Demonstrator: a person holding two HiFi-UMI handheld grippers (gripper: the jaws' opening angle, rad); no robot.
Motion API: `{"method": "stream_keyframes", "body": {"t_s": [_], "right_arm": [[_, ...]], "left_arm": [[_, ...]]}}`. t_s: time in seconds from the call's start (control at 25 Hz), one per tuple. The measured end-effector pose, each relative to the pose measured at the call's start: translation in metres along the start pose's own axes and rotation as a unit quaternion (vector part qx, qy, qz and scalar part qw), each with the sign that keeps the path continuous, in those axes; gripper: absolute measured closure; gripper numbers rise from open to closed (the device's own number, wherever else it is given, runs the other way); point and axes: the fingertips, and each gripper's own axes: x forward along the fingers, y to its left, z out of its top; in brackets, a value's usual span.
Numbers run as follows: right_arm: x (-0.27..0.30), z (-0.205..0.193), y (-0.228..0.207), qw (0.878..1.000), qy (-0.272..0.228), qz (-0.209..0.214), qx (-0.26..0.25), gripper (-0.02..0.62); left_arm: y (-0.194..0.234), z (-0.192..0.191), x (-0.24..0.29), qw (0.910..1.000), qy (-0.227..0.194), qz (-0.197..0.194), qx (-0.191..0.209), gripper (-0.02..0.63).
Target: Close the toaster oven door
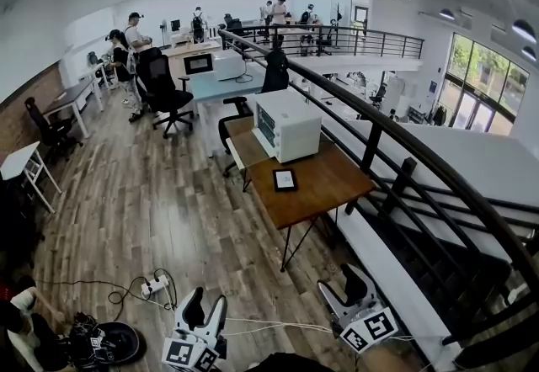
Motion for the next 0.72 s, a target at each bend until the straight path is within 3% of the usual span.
{"method": "stream_keyframes", "body": {"t_s": [0.16,0.28,0.72], "right_arm": [[0.006,0.001,0.0,1.0,-0.007,-0.017,-0.004,0.262],[0.009,-0.001,0.002,1.0,-0.006,-0.02,0.003,0.256],[0.048,-0.013,0.033,1.0,0.011,-0.005,0.013,0.256]], "left_arm": [[0.008,0.004,0.0,1.0,-0.009,-0.002,-0.001,0.306],[0.019,0.005,0.003,1.0,-0.009,-0.001,0.0,0.275],[0.067,0.005,0.022,0.9999,0.001,0.012,0.006,0.265]]}}
